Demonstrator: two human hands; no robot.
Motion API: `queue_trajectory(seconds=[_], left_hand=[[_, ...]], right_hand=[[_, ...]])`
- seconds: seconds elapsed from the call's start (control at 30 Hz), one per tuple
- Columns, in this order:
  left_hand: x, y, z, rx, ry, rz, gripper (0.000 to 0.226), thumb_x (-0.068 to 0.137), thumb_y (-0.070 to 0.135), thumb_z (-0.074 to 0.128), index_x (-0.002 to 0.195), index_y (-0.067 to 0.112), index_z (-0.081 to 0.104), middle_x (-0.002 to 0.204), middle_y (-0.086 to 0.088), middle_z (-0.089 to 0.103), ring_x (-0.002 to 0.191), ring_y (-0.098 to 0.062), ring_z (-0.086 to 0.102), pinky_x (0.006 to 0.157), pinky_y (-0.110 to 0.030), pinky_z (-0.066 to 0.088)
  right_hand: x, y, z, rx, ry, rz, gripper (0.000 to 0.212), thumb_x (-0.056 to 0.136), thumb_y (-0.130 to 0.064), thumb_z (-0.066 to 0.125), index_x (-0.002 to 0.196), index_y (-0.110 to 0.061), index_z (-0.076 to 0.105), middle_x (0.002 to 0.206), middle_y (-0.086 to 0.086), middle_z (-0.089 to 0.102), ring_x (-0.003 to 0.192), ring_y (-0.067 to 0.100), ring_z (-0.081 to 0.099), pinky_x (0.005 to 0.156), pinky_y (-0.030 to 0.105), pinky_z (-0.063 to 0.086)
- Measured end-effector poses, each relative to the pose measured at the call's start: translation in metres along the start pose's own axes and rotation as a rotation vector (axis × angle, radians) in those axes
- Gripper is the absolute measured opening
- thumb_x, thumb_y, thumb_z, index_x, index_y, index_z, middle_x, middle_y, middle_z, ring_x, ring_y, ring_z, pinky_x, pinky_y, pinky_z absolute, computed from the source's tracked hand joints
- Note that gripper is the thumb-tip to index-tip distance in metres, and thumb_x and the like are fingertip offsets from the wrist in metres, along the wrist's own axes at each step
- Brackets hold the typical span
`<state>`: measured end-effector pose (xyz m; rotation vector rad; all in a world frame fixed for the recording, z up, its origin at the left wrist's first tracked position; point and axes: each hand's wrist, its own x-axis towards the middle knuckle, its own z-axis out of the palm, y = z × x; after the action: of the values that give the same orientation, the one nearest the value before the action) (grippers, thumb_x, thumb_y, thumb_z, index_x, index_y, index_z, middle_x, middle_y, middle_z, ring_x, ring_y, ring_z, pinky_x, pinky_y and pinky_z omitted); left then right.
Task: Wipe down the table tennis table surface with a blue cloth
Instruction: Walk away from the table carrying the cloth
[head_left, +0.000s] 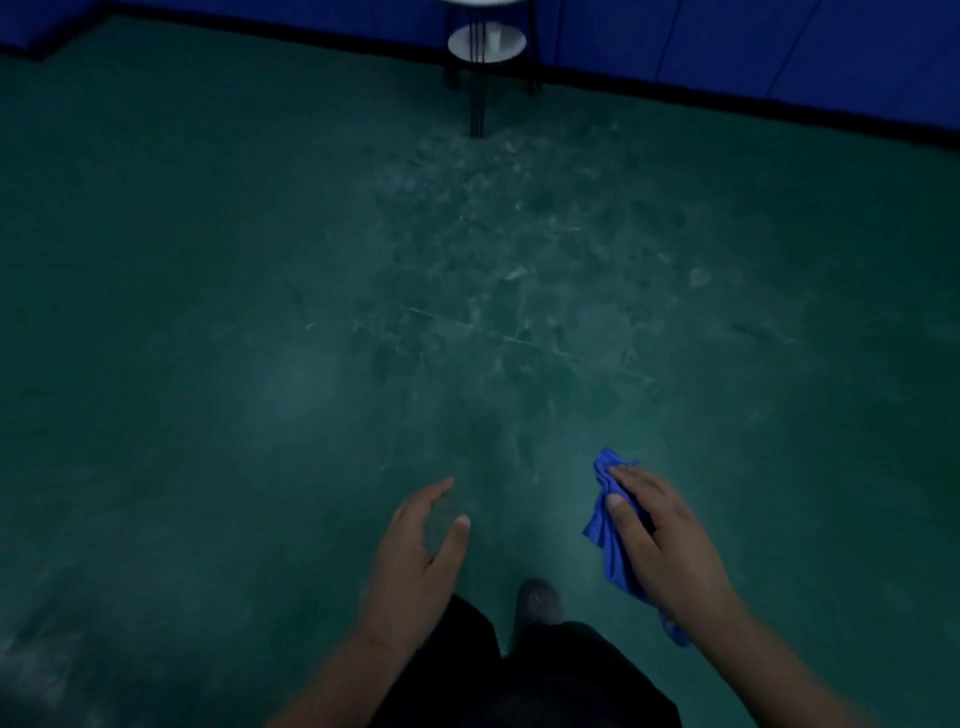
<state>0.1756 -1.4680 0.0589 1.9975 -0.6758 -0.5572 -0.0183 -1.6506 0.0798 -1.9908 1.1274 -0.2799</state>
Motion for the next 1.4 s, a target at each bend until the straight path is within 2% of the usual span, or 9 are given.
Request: queue_trajectory(seconds=[0.13, 0.23, 0.3, 0.47, 0.77, 1.0, 1.17, 1.27, 1.4], left_hand=[[0.122, 0.017, -0.007, -0.055, 0.108, -0.061, 0.034, 0.094, 0.029, 0.067, 0.121, 0.045, 0.054, 0.125, 0.028, 0.055, 0.12, 0.004, 0.053, 0.103, -0.008, 0.034], [0.208, 0.008, -0.009, -0.122, 0.157, -0.118, 0.031, 0.095, 0.031, 0.066, 0.121, 0.044, 0.056, 0.128, 0.021, 0.059, 0.123, -0.001, 0.055, 0.108, -0.026, 0.039], [0.268, 0.0, -0.012, -0.143, 0.166, -0.131, 0.034, 0.094, 0.027, 0.065, 0.12, 0.046, 0.055, 0.129, 0.016, 0.061, 0.123, -0.002, 0.056, 0.109, -0.028, 0.04], [0.447, 0.004, -0.03, -0.171, 0.191, -0.145, 0.035, 0.093, 0.022, 0.07, 0.123, 0.035, 0.059, 0.128, 0.009, 0.064, 0.12, -0.003, 0.058, 0.109, -0.033, 0.043], [0.771, 0.08, -0.039, -0.153, 0.027, 0.022, 0.037, 0.095, 0.025, 0.067, 0.127, 0.038, 0.056, 0.129, 0.012, 0.061, 0.121, 0.001, 0.056, 0.098, -0.011, 0.041], [0.969, 0.088, 0.0, -0.137, 0.027, -0.116, 0.038, 0.094, 0.017, 0.067, 0.124, 0.039, 0.056, 0.128, 0.008, 0.063, 0.12, -0.003, 0.058, 0.107, -0.035, 0.046], [1.111, 0.137, -0.007, -0.13, 0.038, -0.05, 0.044, 0.085, 0.047, 0.064, 0.126, 0.032, 0.059, 0.127, 0.007, 0.064, 0.119, -0.004, 0.06, 0.106, -0.026, 0.044], [1.203, 0.163, -0.023, -0.123, 0.082, -0.027, 0.043, 0.087, 0.037, 0.063, 0.128, 0.024, 0.061, 0.126, 0.007, 0.064, 0.118, -0.004, 0.06, 0.101, -0.015, 0.043], [1.311, 0.17, -0.027, -0.145, 0.119, -0.033, 0.045, 0.089, 0.031, 0.062, 0.131, 0.014, 0.062, 0.128, 0.004, 0.064, 0.119, -0.003, 0.06, 0.104, -0.019, 0.043]], right_hand=[[0.141, -0.038, -0.011, -0.028, -0.034, -0.084, 0.033, 0.1, -0.026, 0.057, 0.131, -0.019, 0.065, 0.132, -0.013, 0.056, 0.119, -0.007, 0.045, 0.097, -0.005, 0.021], [0.245, -0.062, 0.0, -0.031, -0.051, -0.117, 0.035, 0.1, -0.03, 0.055, 0.132, -0.021, 0.064, 0.134, -0.015, 0.055, 0.124, -0.002, 0.047, 0.1, 0.008, 0.028], [0.31, -0.078, 0.015, -0.03, -0.059, -0.113, 0.035, 0.1, -0.031, 0.055, 0.133, -0.022, 0.063, 0.135, -0.014, 0.055, 0.124, -0.001, 0.047, 0.102, 0.014, 0.03], [0.461, -0.132, 0.041, -0.032, -0.07, -0.068, 0.033, 0.098, -0.027, 0.059, 0.129, -0.02, 0.066, 0.129, -0.012, 0.058, 0.123, 0.008, 0.053, 0.096, -0.003, 0.024], [0.715, -0.206, 0.015, 0.007, 0.093, 0.011, 0.033, 0.099, -0.026, 0.057, 0.13, -0.018, 0.065, 0.13, -0.012, 0.058, 0.118, -0.003, 0.048, 0.1, 0.014, 0.03], [0.929, -0.215, 0.024, 0.051, 0.075, 0.074, 0.039, 0.098, -0.036, 0.053, 0.131, -0.02, 0.065, 0.133, -0.008, 0.06, 0.125, 0.01, 0.054, 0.107, 0.028, 0.038], [1.088, -0.268, 0.007, 0.039, 0.015, 0.029, 0.038, 0.099, -0.034, 0.053, 0.133, -0.02, 0.063, 0.131, -0.011, 0.057, 0.122, 0.008, 0.053, 0.101, 0.02, 0.034], [1.179, -0.303, -0.002, 0.021, 0.004, -0.024, 0.036, 0.101, -0.033, 0.053, 0.134, -0.022, 0.062, 0.131, -0.014, 0.055, 0.12, 0.0, 0.048, 0.097, 0.012, 0.031], [1.292, -0.335, 0.003, 0.018, -0.006, -0.065, 0.039, 0.101, -0.037, 0.051, 0.135, -0.021, 0.061, 0.135, -0.011, 0.055, 0.123, 0.004, 0.051, 0.101, 0.018, 0.034]])
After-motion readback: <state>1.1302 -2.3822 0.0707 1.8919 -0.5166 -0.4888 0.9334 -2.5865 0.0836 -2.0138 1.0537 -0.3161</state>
